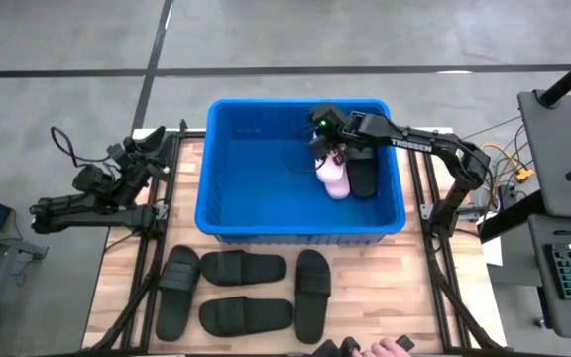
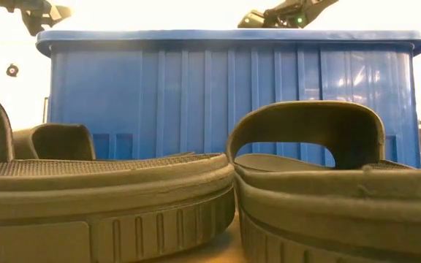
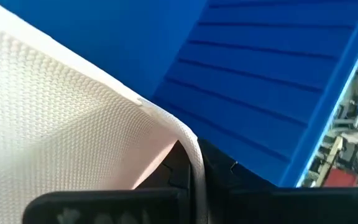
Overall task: Pick and place slides into bin
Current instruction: Put the pink slide into the blue bin
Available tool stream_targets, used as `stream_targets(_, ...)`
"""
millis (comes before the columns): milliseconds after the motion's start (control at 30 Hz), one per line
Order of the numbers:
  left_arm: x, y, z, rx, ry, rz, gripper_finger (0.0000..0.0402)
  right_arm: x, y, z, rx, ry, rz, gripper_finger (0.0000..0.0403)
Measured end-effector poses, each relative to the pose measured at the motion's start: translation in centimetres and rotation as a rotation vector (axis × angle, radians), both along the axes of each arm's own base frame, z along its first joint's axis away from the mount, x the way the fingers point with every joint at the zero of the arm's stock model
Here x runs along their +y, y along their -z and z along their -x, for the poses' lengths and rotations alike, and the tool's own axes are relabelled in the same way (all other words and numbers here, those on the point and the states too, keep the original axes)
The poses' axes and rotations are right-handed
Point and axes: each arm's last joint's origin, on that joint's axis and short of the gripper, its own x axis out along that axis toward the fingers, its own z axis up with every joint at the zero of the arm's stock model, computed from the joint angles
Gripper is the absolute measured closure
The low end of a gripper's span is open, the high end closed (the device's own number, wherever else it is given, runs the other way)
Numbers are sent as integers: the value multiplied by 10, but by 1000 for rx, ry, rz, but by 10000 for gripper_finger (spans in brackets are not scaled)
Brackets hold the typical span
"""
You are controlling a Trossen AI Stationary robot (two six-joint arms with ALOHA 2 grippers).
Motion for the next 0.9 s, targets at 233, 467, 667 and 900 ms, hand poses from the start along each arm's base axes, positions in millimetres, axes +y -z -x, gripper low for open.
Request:
stream_targets(233, 0, 0, 0, 0, -17, 10, 185, 0, 23, 6, 51, -54, -41, 394)
stream_targets(467, 0, 0, 0, 0, -17, 10, 185, -8, 51, 11, 45, -94, 71, 394)
stream_targets(667, 0, 0, 0, 0, -17, 10, 185, -10, 65, 19, 72, -61, 93, 394)
stream_targets(900, 0, 0, 0, -1, -18, 11, 185, -11, 76, 27, 74, -19, 48, 389)
